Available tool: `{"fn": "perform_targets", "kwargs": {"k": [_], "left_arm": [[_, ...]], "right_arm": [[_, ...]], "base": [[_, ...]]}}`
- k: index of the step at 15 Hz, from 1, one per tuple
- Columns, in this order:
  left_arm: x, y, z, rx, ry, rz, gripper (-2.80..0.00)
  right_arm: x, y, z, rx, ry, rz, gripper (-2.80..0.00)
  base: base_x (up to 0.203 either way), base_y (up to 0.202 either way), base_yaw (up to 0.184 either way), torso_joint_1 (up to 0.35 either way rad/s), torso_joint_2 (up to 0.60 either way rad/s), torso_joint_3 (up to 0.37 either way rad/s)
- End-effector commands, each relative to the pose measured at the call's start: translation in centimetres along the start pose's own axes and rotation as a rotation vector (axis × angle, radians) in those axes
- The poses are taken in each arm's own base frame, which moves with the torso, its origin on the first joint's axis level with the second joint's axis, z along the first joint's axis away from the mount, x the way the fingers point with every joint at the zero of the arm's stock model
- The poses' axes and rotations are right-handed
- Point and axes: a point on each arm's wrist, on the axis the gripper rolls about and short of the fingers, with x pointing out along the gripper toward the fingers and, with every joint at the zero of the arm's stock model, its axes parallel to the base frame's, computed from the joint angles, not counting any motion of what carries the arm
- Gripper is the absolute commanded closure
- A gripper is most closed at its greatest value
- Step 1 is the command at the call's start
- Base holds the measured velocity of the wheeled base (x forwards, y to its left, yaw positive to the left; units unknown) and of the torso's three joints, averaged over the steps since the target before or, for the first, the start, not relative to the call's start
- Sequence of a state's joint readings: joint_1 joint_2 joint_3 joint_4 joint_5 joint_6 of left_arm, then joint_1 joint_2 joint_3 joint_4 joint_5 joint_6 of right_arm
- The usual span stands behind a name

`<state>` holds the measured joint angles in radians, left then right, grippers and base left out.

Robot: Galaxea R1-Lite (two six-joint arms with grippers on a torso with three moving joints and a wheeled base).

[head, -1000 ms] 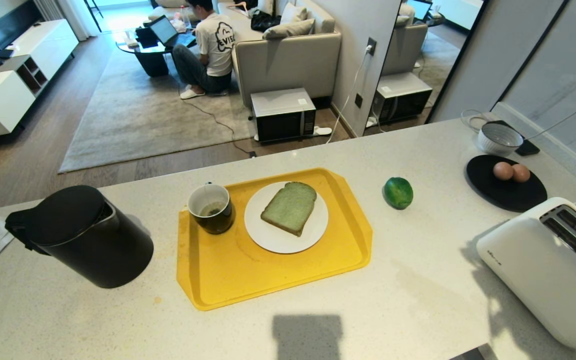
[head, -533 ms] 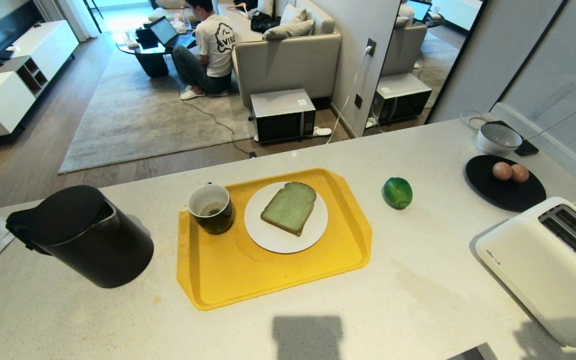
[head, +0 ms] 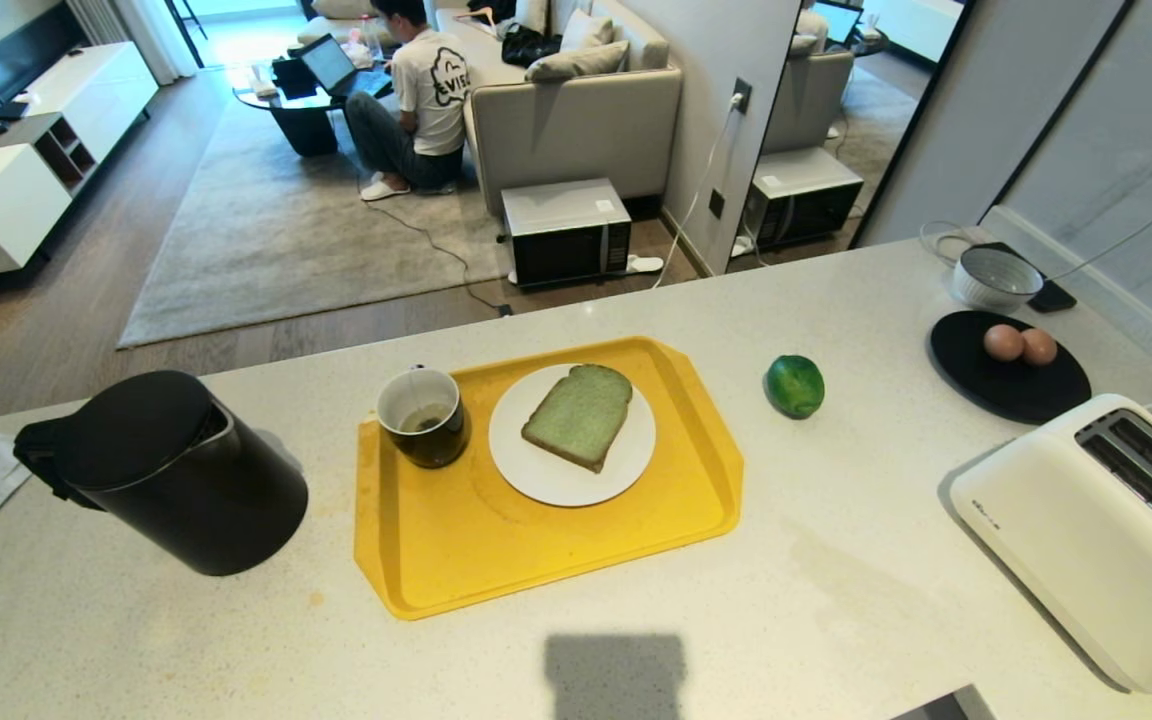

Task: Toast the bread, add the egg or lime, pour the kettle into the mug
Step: Pick up the egg

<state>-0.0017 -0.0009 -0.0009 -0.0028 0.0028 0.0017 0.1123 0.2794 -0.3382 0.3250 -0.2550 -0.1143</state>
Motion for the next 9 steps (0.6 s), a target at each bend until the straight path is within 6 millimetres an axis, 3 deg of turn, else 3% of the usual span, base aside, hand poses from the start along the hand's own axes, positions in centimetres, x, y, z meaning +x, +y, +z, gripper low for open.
{"fn": "perform_targets", "kwargs": {"k": [1,5,9], "left_arm": [[0.0,0.0,0.0,0.0,0.001,0.0,0.0],[0.0,0.0,0.0,0.0,0.0,0.0,0.0],[0.0,0.0,0.0,0.0,0.0,0.0,0.0]], "right_arm": [[0.7,0.5,-1.3,0.009,0.012,-0.001,0.0],[2.0,1.6,-4.6,0.027,-0.042,0.047,0.0],[1.6,2.0,-5.9,0.013,-0.232,0.141,0.0]], "base": [[0.0,0.0,0.0,0.0,0.0,0.0],[0.0,0.0,0.0,0.0,0.0,0.0],[0.0,0.0,0.0,0.0,0.0,0.0]]}}
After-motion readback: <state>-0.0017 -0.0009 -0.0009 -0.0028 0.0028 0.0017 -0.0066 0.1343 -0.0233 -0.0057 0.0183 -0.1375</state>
